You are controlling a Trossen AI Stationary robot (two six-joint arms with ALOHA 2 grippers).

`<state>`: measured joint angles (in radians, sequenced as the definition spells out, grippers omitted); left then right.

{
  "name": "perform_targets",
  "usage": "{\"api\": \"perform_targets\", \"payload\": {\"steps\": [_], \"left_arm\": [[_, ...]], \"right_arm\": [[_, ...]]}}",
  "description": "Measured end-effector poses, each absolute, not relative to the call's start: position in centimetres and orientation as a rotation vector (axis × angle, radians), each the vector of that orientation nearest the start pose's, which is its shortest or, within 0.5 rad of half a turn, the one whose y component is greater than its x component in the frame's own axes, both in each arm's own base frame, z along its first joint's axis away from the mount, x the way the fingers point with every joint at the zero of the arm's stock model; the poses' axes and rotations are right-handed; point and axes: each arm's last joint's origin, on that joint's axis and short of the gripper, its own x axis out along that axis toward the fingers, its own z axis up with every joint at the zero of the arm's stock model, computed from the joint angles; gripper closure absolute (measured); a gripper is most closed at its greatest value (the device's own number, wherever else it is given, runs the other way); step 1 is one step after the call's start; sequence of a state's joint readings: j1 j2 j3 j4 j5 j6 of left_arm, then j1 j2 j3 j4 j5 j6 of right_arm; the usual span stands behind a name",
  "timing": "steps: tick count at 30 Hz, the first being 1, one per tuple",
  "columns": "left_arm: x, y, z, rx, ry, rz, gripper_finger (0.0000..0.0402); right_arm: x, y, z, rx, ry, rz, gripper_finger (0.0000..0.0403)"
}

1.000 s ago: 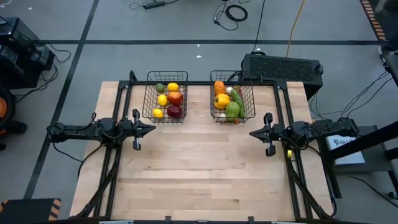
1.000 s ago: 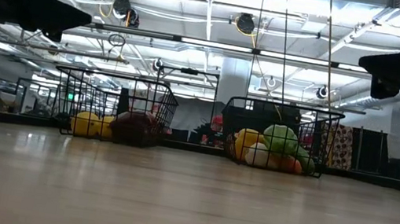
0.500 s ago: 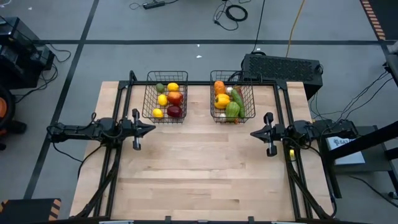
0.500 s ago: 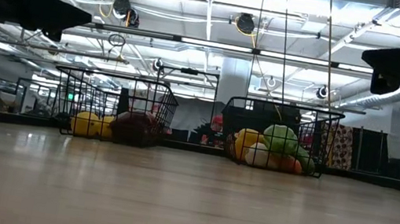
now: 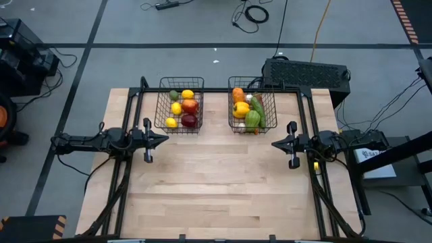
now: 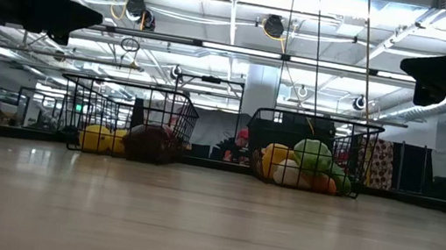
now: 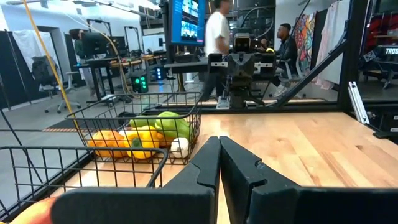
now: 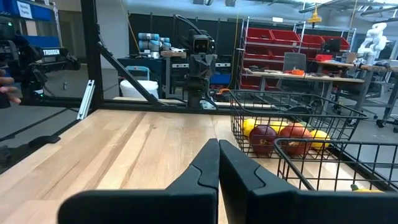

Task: Sort produce into baskets
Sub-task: Return to Home Position

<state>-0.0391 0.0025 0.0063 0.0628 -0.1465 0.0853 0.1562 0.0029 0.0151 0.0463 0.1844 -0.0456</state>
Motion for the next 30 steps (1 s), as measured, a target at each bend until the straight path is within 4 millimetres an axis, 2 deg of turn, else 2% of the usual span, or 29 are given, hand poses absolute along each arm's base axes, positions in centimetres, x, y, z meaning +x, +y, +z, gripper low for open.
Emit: {"api": "perform_targets", "payload": {"steps": [30], "left_arm": [[9.70,0.04,17.14,0.079,-0.059,0.109,0.0393]], "right_arm": [[9.60,0.97,17.28,-0.036,-0.056,-0.030,0.0403]]}}
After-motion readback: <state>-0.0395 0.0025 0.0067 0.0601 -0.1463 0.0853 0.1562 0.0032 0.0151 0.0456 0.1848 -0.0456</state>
